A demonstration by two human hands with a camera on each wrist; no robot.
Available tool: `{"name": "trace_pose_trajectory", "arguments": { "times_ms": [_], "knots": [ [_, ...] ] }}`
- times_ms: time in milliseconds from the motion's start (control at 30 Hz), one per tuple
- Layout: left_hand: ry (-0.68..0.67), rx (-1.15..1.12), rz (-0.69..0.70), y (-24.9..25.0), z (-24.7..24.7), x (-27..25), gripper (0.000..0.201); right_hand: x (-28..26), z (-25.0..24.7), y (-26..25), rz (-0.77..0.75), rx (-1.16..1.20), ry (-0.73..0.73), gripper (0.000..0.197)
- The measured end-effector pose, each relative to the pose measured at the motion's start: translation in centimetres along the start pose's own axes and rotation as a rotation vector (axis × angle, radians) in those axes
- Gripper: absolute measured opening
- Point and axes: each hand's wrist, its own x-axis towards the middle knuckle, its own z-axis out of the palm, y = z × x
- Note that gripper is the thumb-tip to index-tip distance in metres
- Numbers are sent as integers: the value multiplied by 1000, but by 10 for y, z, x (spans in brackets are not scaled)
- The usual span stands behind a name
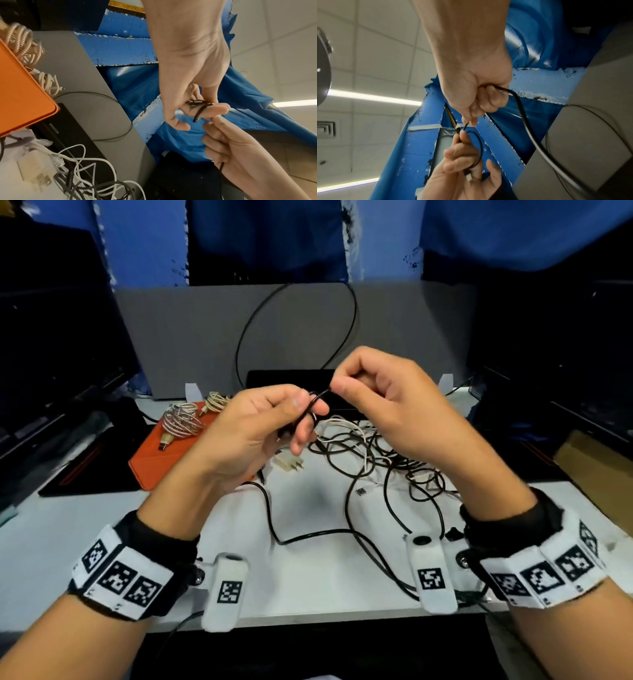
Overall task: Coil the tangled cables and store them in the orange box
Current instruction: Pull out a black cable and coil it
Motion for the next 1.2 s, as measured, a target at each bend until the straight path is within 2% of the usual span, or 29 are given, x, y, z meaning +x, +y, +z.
{"name": "trace_pose_trajectory", "arguments": {
  "times_ms": [67,167,300,433,567,733,833,933,1033,1100,1167,1200],
  "knots": [
    [-45,30,-41,0,1,-2,28,0,8,1,-19,-59,2,12],
    [-79,81,-67,4,-1,-2,26,0,8,4,-7,-119,3,18],
    [-73,-37,-17,4,5,-3,24,1,12,3,-29,-93,32,23],
    [-69,-127,-48,0,10,-4,29,2,17,6,-11,9,-45,29],
    [-121,-169,-49,4,5,-6,32,3,13,3,-17,175,-73,32],
    [-170,-208,-5,4,-2,-10,23,7,17,4,13,273,5,33],
    [-205,-60,5,9,-8,-10,29,8,20,9,22,276,61,31],
    [-183,-87,34,10,-11,-10,31,9,24,12,22,230,84,29],
    [-3,-271,81,11,-7,-5,34,9,30,18,88,163,-23,28],
    [107,-372,110,12,-7,-1,36,6,36,21,148,47,-193,25],
    [191,-357,121,10,-8,1,37,0,42,18,137,-49,-396,24],
    [223,-273,124,8,-7,2,36,-2,44,14,99,-78,-483,25]
  ]
}}
